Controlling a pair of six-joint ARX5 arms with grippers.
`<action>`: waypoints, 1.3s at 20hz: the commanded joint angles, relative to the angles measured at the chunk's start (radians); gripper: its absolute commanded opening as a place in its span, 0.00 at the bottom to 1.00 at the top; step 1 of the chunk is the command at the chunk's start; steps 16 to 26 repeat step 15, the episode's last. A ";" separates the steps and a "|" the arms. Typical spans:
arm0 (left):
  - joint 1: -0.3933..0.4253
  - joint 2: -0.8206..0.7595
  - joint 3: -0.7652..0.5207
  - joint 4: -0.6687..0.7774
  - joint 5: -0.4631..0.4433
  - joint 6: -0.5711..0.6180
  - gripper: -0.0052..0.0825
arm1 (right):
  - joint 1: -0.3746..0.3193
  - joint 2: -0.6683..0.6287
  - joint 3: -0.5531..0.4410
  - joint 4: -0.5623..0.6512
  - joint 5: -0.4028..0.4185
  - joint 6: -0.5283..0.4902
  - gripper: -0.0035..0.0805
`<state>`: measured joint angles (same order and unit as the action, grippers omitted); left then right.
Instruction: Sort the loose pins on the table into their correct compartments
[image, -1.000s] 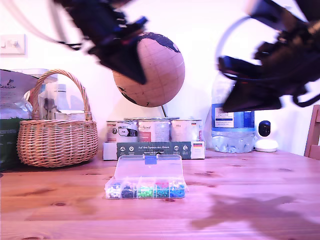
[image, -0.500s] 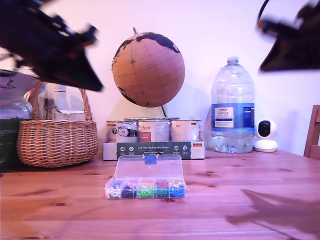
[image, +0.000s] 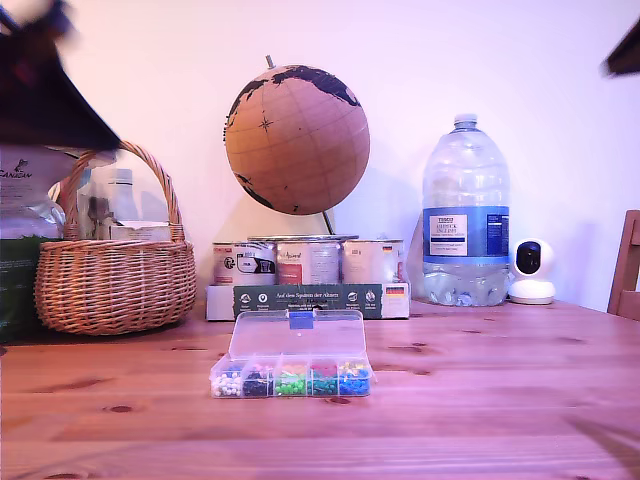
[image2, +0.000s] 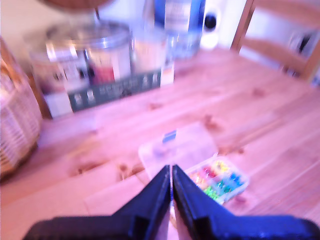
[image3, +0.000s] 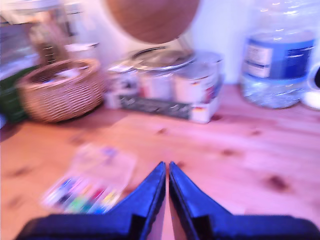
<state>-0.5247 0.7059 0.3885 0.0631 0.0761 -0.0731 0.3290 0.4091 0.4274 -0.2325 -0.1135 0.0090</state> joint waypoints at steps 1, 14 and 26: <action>-0.009 -0.045 -0.014 -0.024 0.002 -0.005 0.03 | 0.008 -0.056 -0.024 -0.074 -0.037 -0.006 0.03; -0.009 -0.098 -0.014 -0.289 -0.006 -0.006 0.03 | 0.011 -0.107 -0.024 -0.313 -0.034 -0.007 0.03; -0.009 -0.098 -0.013 -0.295 -0.006 -0.006 0.03 | 0.011 -0.107 -0.024 -0.337 -0.034 -0.007 0.03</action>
